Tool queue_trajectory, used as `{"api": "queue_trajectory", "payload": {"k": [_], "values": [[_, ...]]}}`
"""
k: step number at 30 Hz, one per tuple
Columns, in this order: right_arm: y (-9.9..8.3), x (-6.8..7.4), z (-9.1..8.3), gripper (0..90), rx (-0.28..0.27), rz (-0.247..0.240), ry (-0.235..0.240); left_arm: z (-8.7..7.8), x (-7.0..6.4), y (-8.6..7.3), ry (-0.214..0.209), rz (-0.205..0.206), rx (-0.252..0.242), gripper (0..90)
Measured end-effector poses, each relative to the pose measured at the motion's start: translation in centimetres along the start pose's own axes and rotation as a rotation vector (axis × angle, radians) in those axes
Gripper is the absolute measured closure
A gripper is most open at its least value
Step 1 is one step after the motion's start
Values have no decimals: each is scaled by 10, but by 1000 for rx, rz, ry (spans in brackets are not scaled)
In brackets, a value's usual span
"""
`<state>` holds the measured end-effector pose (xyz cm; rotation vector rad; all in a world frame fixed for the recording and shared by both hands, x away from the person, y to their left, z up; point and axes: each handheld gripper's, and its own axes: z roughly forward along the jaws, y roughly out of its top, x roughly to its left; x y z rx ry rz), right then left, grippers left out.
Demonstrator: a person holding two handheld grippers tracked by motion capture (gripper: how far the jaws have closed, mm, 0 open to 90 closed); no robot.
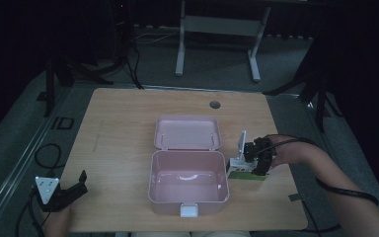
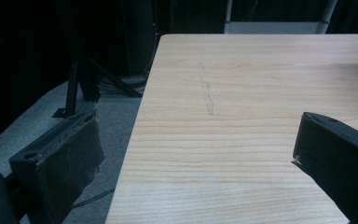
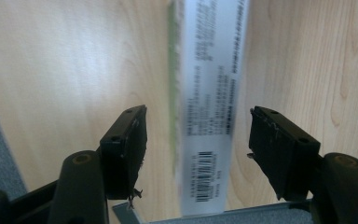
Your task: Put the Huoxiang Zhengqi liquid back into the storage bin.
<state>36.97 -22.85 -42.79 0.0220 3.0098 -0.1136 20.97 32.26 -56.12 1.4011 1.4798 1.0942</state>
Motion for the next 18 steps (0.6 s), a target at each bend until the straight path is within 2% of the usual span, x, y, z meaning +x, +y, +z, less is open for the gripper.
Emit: {"api": "queue_trajectory", "payload": {"k": [5, 10, 15, 18], "values": [[1, -7, 11, 387, -1, 20, 19, 0, 0, 0, 0, -2, 0, 17], [4, -7, 21, 430, 3, 12, 38, 0, 0, 0, -2, 1, 2, 17], [4, -9, 28, 475, 15, 17, 22, 0, 0, 0, -2, 0, 2, 17], [4, -10, 30, 500, 7, 22, 31, 0, 0, 0, -1, 0, 2, 17]]}}
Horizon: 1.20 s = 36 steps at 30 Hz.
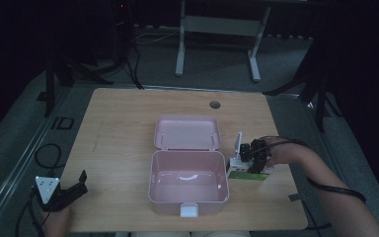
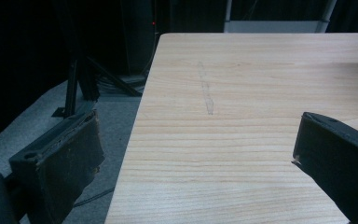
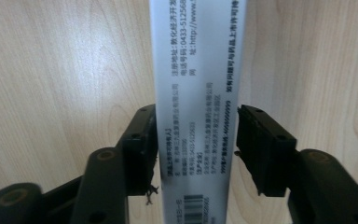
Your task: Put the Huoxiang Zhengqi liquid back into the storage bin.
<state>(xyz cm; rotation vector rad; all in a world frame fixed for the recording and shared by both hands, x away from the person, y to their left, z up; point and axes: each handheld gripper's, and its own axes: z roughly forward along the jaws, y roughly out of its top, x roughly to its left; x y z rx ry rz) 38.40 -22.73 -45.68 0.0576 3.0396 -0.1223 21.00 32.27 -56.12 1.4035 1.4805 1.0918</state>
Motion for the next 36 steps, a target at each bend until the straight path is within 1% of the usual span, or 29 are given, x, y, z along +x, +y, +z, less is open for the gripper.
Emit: {"api": "queue_trajectory", "payload": {"k": [2, 3, 5, 6, 11, 12, 14, 15, 17, 18, 19, 24, 25, 30, 31, 32, 33, 34, 35, 36], "values": [[0, 0, 1, 513, -1, 1, 4, 0, 0, 0, 0, 1, 0, 17], [0, 0, 3, 548, -4, 1, 21, 0, 0, 0, 0, 1, 1, 17], [1, 0, 4, 548, -3, 2, 26, 0, 0, 0, 0, 1, 1, 17], [1, 0, 6, 587, -7, 1, 42, 0, 0, 0, 1, 1, 1, 17], [0, -1, 6, 603, -14, 4, 51, 0, 0, 0, 2, 2, 3, 17], [-1, -1, 6, 617, -18, 5, 65, 0, 0, 0, 2, 1, 2, 17], [-1, -1, 5, 618, -16, 2, 64, 0, 0, 0, 1, 0, 3, 17], [-1, 1, 4, 619, -5, -16, 72, 0, 0, 0, 1, 0, 3, 17], [-1, 1, 4, 619, -5, -16, 72, 0, 0, 0, 1, 0, 3, 17], [0, 3, 1, 620, 6, -25, 83, 0, 0, 0, 2, 1, 4, 17], [0, 4, -1, 621, 10, -24, 84, 0, 0, 0, 3, 2, 4, 17], [1, 6, -12, 621, 14, -34, 105, 0, 0, 0, 5, 2, 1, 17], [1, 7, -14, 621, 13, -35, 100, 0, 0, 0, 4, 2, 2, 17], [0, 9, -24, 621, 29, -28, 101, 0, 0, 0, 5, 1, 1, 17], [-1, 10, -31, 622, 38, -25, 101, 0, 0, 0, 6, 1, 2, 17], [-1, 10, -31, 622, 38, -25, 101, 0, 0, 0, 6, 1, 2, 17], [-2, 11, -38, 622, 43, -16, 101, 0, 0, 0, 6, 1, 1, 17], [-2, 11, -38, 622, 43, -16, 101, 0, 0, 0, 6, 1, 1, 17], [-4, 12, -47, 622, 42, -10, 103, 0, 0, 0, 6, 1, 1, 17], [-4, 12, -47, 622, 42, -10, 103, 0, 0, 0, 6, 1, 1, 17]]}}
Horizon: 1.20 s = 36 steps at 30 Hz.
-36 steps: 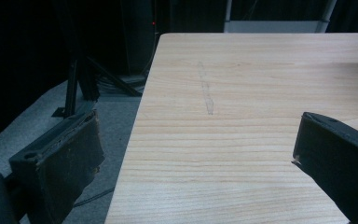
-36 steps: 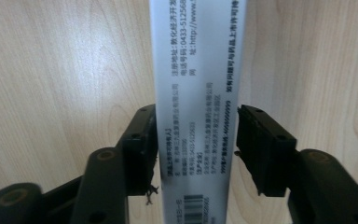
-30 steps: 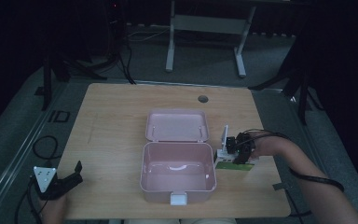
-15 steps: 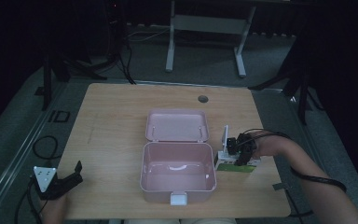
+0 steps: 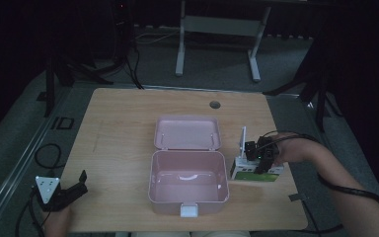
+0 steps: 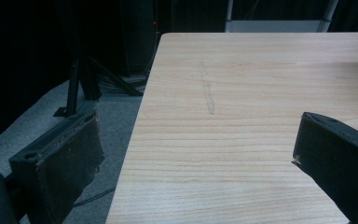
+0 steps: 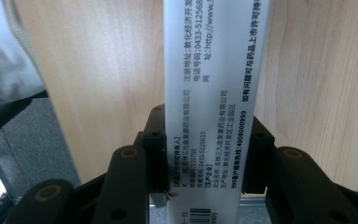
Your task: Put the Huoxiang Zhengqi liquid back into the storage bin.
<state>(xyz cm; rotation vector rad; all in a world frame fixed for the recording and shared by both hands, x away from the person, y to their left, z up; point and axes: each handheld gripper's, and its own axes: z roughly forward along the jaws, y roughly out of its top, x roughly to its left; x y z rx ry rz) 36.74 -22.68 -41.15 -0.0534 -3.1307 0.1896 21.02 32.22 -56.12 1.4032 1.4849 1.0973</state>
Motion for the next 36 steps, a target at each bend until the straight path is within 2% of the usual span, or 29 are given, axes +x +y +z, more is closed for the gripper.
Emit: {"api": "queue_trajectory", "payload": {"k": [3, 4, 5, 6, 9, 10, 14, 20, 25, 28, 33, 36], "values": [[-3, 5, -17, 622, 3, 4, 10, 0, 0, 0, 1, 0, -1, 17], [-3, 5, -17, 622, 3, 4, 10, 0, 0, 0, 1, 0, -1, 17], [-3, 8, -26, 622, 8, 6, 9, 0, 0, 0, 2, 1, 0, 17], [-3, 8, -26, 622, 8, 6, 9, 0, 0, 0, 2, 2, 1, 17], [-3, 14, -44, 622, 14, 9, -5, 0, 0, 0, 3, 0, 0, 17], [-3, 14, -44, 622, 14, 9, -5, 0, 0, 0, 3, 0, 0, 17], [-1, 21, -64, 622, 13, 13, -15, 0, 0, 0, 4, 1, 0, 17], [6, 29, -83, 623, 7, 4, -26, 0, 0, 0, 4, 0, -1, 17], [12, 33, -94, 622, -5, -1, -31, 0, 0, 0, 3, -1, 1, 17], [23, 37, -104, 622, -22, -15, -31, 0, 0, 0, 3, -2, -1, 17], [33, 39, -108, 622, -35, -28, -29, 0, 0, 0, 3, -2, -3, 17], [43, 40, -109, 621, -26, -31, -59, 0, 0, 0, 1, -4, -2, 16]]}}
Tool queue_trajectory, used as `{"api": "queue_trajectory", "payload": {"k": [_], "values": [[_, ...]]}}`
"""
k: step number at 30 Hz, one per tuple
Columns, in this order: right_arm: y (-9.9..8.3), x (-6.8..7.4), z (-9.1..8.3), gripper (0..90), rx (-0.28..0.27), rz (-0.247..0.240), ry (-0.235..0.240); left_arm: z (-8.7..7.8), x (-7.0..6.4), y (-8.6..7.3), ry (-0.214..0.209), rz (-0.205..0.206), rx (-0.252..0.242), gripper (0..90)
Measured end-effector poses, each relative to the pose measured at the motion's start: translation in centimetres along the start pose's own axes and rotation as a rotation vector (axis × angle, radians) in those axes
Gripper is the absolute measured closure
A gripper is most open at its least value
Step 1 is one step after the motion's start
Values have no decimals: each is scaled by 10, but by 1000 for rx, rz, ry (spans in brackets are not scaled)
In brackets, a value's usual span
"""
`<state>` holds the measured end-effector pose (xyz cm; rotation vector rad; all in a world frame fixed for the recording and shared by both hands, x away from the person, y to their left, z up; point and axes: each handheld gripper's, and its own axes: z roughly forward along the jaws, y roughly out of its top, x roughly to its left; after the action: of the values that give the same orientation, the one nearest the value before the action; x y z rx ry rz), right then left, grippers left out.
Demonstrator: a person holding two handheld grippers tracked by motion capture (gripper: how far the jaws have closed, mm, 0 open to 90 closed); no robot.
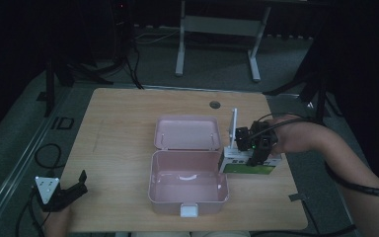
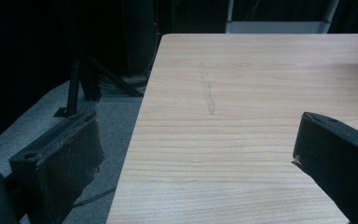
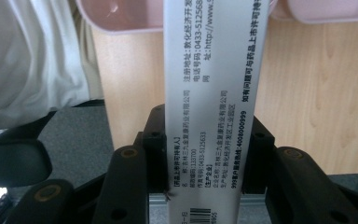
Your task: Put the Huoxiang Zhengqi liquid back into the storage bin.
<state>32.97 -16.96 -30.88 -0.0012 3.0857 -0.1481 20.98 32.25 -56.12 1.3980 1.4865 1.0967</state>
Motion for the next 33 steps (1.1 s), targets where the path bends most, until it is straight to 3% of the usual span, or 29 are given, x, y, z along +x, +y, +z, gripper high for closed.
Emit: {"api": "queue_trajectory", "payload": {"k": [10, 14, 24, 30, 33], "values": [[24, 5, 1, 621, 11, -35, 9, 0, 0, 0, 1, 0, 0, 17], [41, 9, -1, 621, 4, -45, 33, 0, 0, 0, 0, 2, 2, 17], [79, 20, -8, 621, -18, -109, 35, 0, 0, 0, -4, 1, -1, 17], [98, 26, -7, 620, -15, -140, 34, 0, 0, 0, -5, 4, -1, 17], [105, 29, -4, 620, -17, -146, 55, 0, 0, 0, -6, 1, 1, 17]]}}
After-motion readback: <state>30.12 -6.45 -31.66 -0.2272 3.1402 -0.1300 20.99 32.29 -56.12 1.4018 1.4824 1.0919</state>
